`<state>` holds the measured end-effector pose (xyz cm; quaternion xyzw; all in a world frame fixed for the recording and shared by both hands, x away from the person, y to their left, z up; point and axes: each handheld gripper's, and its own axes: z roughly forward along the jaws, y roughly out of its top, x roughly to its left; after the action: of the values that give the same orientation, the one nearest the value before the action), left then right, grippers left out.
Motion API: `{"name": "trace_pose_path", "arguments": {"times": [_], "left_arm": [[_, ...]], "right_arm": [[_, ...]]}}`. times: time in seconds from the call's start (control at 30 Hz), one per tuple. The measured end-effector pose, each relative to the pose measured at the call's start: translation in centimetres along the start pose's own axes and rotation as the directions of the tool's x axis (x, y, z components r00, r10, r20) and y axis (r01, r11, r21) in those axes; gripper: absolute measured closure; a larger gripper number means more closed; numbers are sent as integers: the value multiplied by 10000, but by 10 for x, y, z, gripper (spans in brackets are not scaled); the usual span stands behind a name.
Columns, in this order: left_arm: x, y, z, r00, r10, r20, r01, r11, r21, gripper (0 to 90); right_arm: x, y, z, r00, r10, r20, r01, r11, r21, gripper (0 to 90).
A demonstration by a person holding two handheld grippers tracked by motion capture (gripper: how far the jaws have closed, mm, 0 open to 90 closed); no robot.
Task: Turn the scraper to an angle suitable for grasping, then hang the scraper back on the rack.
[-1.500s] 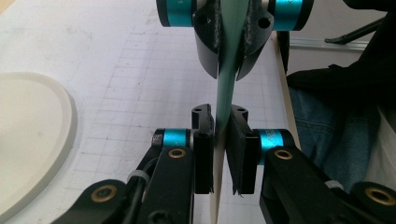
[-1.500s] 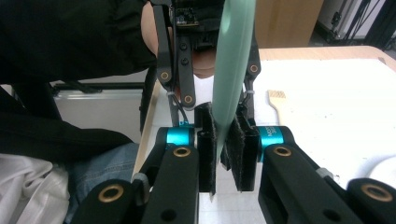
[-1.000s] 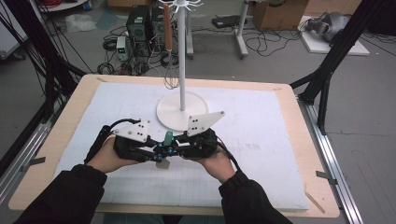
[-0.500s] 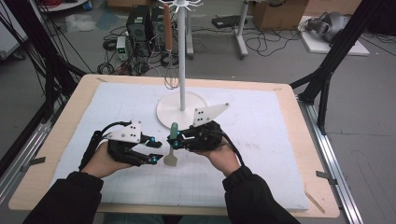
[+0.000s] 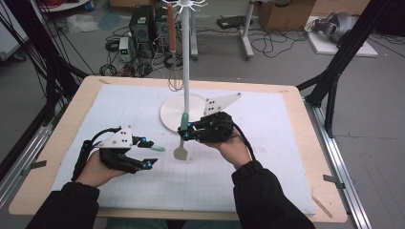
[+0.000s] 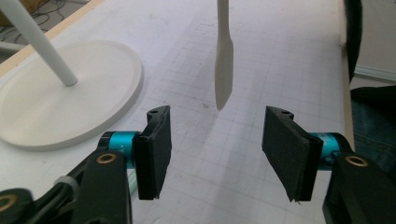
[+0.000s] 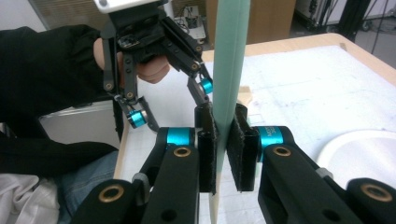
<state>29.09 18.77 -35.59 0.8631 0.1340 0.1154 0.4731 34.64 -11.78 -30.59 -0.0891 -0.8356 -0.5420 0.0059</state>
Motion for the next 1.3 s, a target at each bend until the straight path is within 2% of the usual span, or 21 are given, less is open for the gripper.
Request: {"name": "trace_pose_path", "arguments": {"times": [0.2,0.57,0.73,0.8,1.0,1.03,1.3], "left_arm": [[2,-6,-2,9998,-42,-211,43,10000,33,384],[8,-15,-9,9974,-436,-574,429,9990,-128,341],[8,-16,-10,9974,-427,-582,419,9990,-156,342],[8,-15,-10,9979,-302,-580,298,9995,-84,342],[8,-15,-10,9974,-389,-613,381,9992,-154,340],[8,-15,-11,9977,-275,-621,273,9996,-51,340],[9,-16,-12,9973,-289,-675,279,9995,-160,333]], "right_arm": [[-7,10,-2,9999,-84,128,82,9998,159,831],[-23,45,-6,9990,-370,246,359,9983,466,831],[-28,60,-8,9984,-491,297,471,9969,633,831],[-30,66,-8,9980,-543,332,520,9964,666,831],[-35,79,-12,9974,-620,370,593,9959,689,831],[-37,82,-12,9972,-634,402,604,9956,719,831],[-46,106,-20,9944,-760,732,714,9954,635,831]]}}
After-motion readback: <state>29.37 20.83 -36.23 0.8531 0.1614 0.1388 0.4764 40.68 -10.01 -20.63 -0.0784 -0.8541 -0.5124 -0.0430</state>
